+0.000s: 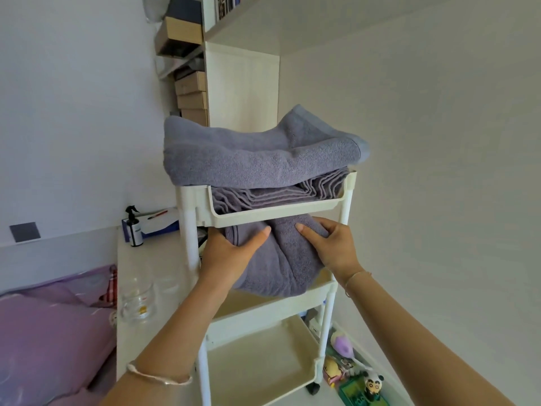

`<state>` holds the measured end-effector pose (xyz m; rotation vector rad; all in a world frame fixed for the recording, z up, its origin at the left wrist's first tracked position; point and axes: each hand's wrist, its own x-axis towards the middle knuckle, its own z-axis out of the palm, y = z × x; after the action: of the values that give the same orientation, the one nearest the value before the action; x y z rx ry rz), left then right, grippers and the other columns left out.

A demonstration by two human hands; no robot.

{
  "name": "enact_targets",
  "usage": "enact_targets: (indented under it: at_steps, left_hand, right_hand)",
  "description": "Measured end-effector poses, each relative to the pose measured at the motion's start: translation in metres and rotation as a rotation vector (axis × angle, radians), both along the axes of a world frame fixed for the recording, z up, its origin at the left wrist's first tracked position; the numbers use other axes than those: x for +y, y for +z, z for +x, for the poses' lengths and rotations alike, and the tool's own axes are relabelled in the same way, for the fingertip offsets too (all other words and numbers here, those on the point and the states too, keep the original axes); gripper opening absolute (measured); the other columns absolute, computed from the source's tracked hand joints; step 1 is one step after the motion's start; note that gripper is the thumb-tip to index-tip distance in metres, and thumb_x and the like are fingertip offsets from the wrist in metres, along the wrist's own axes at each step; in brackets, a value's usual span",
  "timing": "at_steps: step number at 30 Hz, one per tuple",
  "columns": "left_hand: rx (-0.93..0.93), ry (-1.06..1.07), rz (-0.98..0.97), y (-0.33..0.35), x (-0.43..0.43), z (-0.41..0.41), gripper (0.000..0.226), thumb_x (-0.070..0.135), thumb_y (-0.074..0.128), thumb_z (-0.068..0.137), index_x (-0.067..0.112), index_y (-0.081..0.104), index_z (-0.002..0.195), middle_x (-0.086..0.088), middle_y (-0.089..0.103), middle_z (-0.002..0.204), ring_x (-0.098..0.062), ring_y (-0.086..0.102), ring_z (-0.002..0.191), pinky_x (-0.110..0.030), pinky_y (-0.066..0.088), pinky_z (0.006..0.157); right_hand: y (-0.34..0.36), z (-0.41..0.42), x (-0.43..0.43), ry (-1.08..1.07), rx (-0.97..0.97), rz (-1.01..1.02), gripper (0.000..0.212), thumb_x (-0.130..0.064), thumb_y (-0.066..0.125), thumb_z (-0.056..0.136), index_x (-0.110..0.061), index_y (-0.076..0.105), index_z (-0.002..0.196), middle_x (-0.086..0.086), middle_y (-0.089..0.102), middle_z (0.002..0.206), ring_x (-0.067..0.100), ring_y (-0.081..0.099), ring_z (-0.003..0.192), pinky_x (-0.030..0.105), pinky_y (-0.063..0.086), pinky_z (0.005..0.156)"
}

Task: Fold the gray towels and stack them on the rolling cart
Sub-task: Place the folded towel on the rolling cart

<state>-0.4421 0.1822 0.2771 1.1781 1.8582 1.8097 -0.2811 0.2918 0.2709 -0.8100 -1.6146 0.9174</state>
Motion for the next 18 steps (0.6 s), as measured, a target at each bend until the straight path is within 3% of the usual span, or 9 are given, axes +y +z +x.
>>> enact_targets:
  at_steps: [4,7,11,14,18]
  left_hand:
    - [0.075,0.050,0.033,-0.004,0.005,0.000,0.099,0.060,0.076,0.053,0.016,0.043,0.135,0.005,0.054,0.134,-0.015,0.051,0.123,-0.025,0.039,0.099]
    - [0.102,0.065,0.016,-0.008,0.003,-0.003,0.097,0.049,0.081,0.062,0.012,0.035,0.139,0.000,0.050,0.139,-0.020,0.048,0.126,-0.025,0.036,0.100]
    - [0.126,0.094,-0.031,-0.017,0.000,-0.002,0.101,0.026,0.082,0.070,0.008,0.017,0.146,-0.005,0.037,0.147,-0.023,0.038,0.134,-0.023,0.031,0.101]
    - [0.226,0.144,-0.135,-0.020,-0.005,0.002,0.117,0.031,0.081,0.071,0.004,-0.001,0.149,-0.011,0.014,0.156,-0.026,0.022,0.142,-0.030,0.022,0.111]
    - [0.460,0.158,-0.437,-0.020,-0.015,0.014,0.106,0.049,0.063,0.083,0.010,-0.010,0.149,-0.015,-0.017,0.156,-0.035,0.008,0.144,-0.039,0.022,0.112]
  right_hand:
    - [-0.006,-0.012,0.002,-0.071,-0.036,0.012,0.006,-0.029,0.075,0.080,-0.024,0.073,0.083,-0.008,0.072,0.078,0.013,0.068,0.077,0.034,0.057,0.075]
    - [-0.010,-0.015,0.004,-0.093,-0.157,-0.007,0.020,-0.034,0.073,0.080,-0.015,0.074,0.085,0.002,0.073,0.079,0.020,0.067,0.077,0.036,0.056,0.073]
    - [-0.011,-0.014,0.008,-0.098,-0.231,0.009,0.021,-0.037,0.072,0.080,-0.017,0.073,0.079,0.000,0.071,0.073,0.019,0.065,0.070,0.034,0.054,0.066]
    - [-0.012,-0.016,0.009,-0.128,-0.406,0.019,0.035,-0.038,0.069,0.083,-0.020,0.055,0.056,-0.005,0.054,0.054,0.012,0.050,0.052,0.025,0.038,0.049]
    - [-0.016,-0.017,0.011,-0.138,-0.633,-0.040,0.044,-0.039,0.064,0.086,-0.019,0.041,0.054,-0.003,0.045,0.054,0.015,0.044,0.053,0.024,0.030,0.047]
